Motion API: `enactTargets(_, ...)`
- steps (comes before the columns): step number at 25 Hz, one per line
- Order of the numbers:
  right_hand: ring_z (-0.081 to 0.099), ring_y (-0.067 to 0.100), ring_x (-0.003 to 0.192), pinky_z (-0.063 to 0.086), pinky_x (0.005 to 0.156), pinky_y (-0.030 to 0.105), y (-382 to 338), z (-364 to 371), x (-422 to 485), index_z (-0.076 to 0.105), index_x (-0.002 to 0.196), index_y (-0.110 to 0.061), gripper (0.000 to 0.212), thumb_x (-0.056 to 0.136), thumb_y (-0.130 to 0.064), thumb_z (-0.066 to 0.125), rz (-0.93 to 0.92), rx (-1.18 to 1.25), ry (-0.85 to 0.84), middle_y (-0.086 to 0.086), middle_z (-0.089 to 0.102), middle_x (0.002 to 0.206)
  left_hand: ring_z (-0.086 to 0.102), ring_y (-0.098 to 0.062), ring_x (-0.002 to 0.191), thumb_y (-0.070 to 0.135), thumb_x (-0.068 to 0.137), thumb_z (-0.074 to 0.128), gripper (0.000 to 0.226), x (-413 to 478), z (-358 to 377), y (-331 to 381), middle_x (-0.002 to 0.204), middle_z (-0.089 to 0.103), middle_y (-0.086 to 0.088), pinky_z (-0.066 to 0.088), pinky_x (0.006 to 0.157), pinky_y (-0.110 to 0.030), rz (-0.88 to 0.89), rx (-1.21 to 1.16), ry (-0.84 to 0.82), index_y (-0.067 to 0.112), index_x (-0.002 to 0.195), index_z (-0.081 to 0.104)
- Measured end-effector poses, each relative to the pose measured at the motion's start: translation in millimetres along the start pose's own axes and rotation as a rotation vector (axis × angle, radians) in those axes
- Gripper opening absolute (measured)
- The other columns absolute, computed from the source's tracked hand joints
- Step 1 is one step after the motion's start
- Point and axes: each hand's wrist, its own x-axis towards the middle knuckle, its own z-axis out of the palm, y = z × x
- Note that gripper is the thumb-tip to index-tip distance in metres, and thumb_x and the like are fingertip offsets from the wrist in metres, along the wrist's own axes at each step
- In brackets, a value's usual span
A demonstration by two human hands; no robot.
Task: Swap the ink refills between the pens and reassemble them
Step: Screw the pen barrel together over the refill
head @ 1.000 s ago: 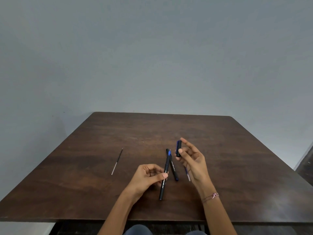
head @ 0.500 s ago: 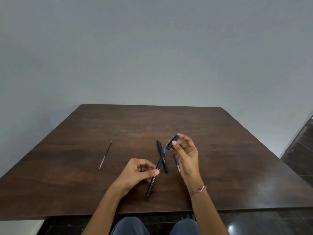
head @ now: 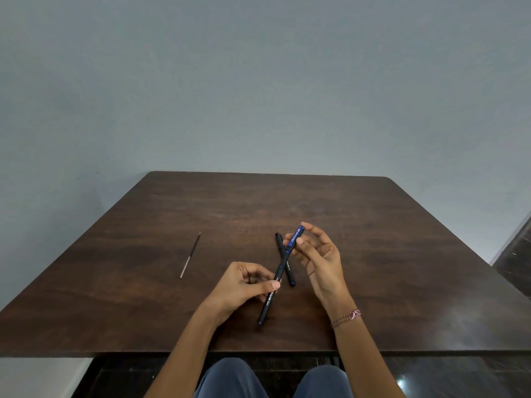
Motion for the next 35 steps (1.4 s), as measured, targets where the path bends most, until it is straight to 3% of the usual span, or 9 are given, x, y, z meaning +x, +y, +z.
enactTargets(5,0.070,0.026,0.091,0.056,0.078,0.029,3.0,-0.8,-1.1,0.057,0.112,-0.008,0.030,0.088,0.009,0.050,0.019,-0.045,-0.072,0.015,0.071,0.093,0.062,-0.014,0.064,0.009,0.072,0.077,0.010,0.3,2.3,0.2,0.074,0.069,-0.011,0.051,0.058,-0.019,0.023,0.027,0.060,0.005,0.081,0.073)
enactTargets(9,0.066,0.029,0.100,0.053,0.086,0.036,7.6,1.7,-3.9,0.057,0.112,-0.010,0.025,0.089,-0.002,0.059,-0.035,-0.258,-0.140,0.014,0.069,0.105,0.062,-0.016,0.062,0.009,0.072,0.078,0.011,1.4,2.3,-2.8,0.071,0.069,-0.009,0.051,0.057,-0.020,0.041,0.001,0.099,0.005,0.080,0.072)
enactTargets(13,0.062,0.026,0.085,0.053,0.075,0.033,12.6,2.0,-5.7,0.049,0.122,-0.031,0.056,0.074,-0.028,0.078,-0.041,-0.475,-0.216,0.018,0.063,0.089,0.062,-0.010,0.059,0.008,0.074,0.076,0.009,0.3,2.2,-3.6,0.069,0.070,-0.003,0.050,0.056,-0.020,0.073,-0.009,0.149,0.006,0.081,0.072)
enactTargets(15,0.061,0.027,0.078,0.052,0.079,0.037,15.1,0.3,-6.1,0.043,0.126,-0.038,0.069,0.069,-0.031,0.081,-0.010,-0.550,-0.252,0.015,0.062,0.080,0.063,-0.010,0.061,0.008,0.075,0.076,0.010,0.4,2.2,-3.9,0.071,0.070,-0.005,0.050,0.056,-0.020,0.084,-0.008,0.169,0.006,0.084,0.073)
enactTargets(17,0.063,0.028,0.074,0.054,0.074,0.037,15.1,0.0,-6.2,0.042,0.126,-0.038,0.071,0.069,-0.024,0.082,-0.011,-0.561,-0.257,0.013,0.063,0.077,0.064,-0.012,0.063,0.009,0.075,0.075,0.010,0.8,2.8,-3.9,0.073,0.071,-0.007,0.051,0.056,-0.020,0.087,-0.001,0.171,0.007,0.084,0.073)
enactTargets(20,0.063,0.020,0.065,0.053,0.060,0.029,13.0,0.3,-5.2,0.043,0.127,-0.032,0.068,0.072,-0.015,0.080,-0.033,-0.564,-0.206,0.009,0.063,0.070,0.065,-0.013,0.065,0.010,0.076,0.075,0.011,1.9,4.3,-3.1,0.075,0.072,-0.004,0.052,0.058,-0.021,0.089,0.001,0.157,0.011,0.086,0.073)
enactTargets(27,0.062,0.013,0.058,0.054,0.063,0.024,10.8,-7.8,1.8,0.043,0.124,-0.025,0.062,0.077,-0.002,0.074,-0.094,-0.463,0.130,0.016,0.061,0.071,0.066,-0.010,0.072,0.003,0.073,0.076,0.027,3.2,6.2,-5.2,0.081,0.071,-0.001,0.053,0.063,-0.021,0.101,-0.011,0.095,0.018,0.095,0.072)
enactTargets(32,0.062,0.009,0.056,0.054,0.069,0.028,12.0,-10.2,3.4,0.042,0.126,-0.024,0.061,0.077,-0.006,0.074,-0.048,-0.458,0.212,0.009,0.065,0.071,0.066,-0.006,0.077,0.003,0.071,0.077,0.038,1.5,3.4,-4.1,0.089,0.072,0.003,0.051,0.074,-0.017,0.088,0.076,0.060,0.021,0.104,0.071)
enactTargets(35,0.060,0.008,0.054,0.051,0.059,0.024,10.3,-9.1,2.5,0.039,0.129,-0.023,0.063,0.078,-0.007,0.073,-0.014,-0.447,0.201,0.004,0.065,0.070,0.067,-0.006,0.081,0.003,0.069,0.078,0.039,0.6,3.8,-3.9,0.089,0.073,0.004,0.051,0.076,-0.018,0.092,0.096,0.079,0.024,0.101,0.072)
